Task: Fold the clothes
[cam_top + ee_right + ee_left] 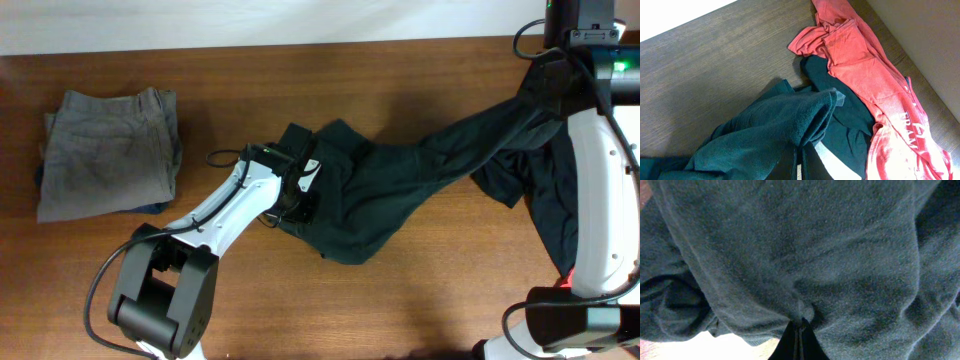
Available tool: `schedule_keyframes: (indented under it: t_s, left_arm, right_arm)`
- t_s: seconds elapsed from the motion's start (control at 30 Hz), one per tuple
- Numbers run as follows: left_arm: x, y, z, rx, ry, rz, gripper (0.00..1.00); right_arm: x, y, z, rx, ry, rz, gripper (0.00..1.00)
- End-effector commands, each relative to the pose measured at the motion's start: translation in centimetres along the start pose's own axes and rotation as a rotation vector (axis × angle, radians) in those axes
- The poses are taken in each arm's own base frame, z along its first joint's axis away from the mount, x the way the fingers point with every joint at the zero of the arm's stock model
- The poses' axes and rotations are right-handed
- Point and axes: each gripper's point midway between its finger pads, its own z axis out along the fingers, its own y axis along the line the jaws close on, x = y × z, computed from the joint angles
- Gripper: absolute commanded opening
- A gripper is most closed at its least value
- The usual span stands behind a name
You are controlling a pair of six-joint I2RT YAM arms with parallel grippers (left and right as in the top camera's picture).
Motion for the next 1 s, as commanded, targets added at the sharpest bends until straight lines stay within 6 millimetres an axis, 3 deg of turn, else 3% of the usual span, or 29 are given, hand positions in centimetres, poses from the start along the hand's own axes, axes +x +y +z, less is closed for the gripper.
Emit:
schedule_keyframes:
  t_s: [0.0, 0.13, 0.33, 0.37, 0.4, 0.43, 0.47, 0.57, 0.7, 0.8, 0.83, 0.97]
  left_arm:
    - [-1.5, 1.1, -0.7, -0.026, -0.040, -0.020, 0.01]
    - [-6.6, 3.5, -5.2, -0.068, -0.214, -0.051, 0.00]
    - [-15.8, 8.7, -15.1, -0.132, -0.604, -0.136, 0.01]
    - [-16.7, 9.5, -16.1, -0.138, -0.655, -0.146, 0.16]
    - [-17.2, 10.1, -16.7, -0.142, -0.687, -0.155, 0.39]
    - [-17.4, 10.6, -16.8, -0.146, -0.694, -0.163, 0.64]
    - [-17.1, 11.1, -16.1, -0.147, -0.674, -0.172, 0.78]
    - [-15.6, 11.4, -13.6, -0.148, -0.569, -0.183, 0.82]
    - [-12.0, 11.2, -9.8, -0.138, -0.361, -0.199, 0.83]
    - [-8.6, 9.7, -7.5, -0.063, -0.189, -0.205, 0.82]
    - [-7.1, 8.3, -6.6, 0.002, -0.109, -0.207, 0.79]
    - [-5.9, 6.2, -5.3, 0.089, -0.041, -0.198, 0.75]
  right_arm:
    - [-0.3, -0.6, 0.1, 0.023, -0.007, 0.019, 0.04]
    - [-0.3, -0.6, 0.1, 0.024, -0.005, 0.018, 0.04]
    - [-0.2, -0.5, 0.1, 0.016, -0.002, 0.017, 0.04]
    - [-0.2, -0.5, 0.1, 0.017, -0.001, 0.017, 0.04]
    - [-0.2, -0.5, 0.1, 0.017, 0.000, 0.016, 0.04]
    - [-0.1, -0.5, 0.1, 0.018, 0.001, 0.016, 0.04]
    - [-0.1, -0.5, 0.1, 0.019, 0.004, 0.014, 0.04]
    - [0.0, -0.5, 0.1, 0.020, 0.007, 0.013, 0.04]
    - [0.0, -0.5, 0.1, 0.020, 0.007, 0.013, 0.04]
    - [0.0, -0.5, 0.1, 0.020, 0.007, 0.013, 0.04]
    - [0.0, -0.5, 0.1, 0.019, 0.008, 0.013, 0.04]
    - [0.2, -0.1, 0.1, -0.004, 0.017, 0.013, 0.04]
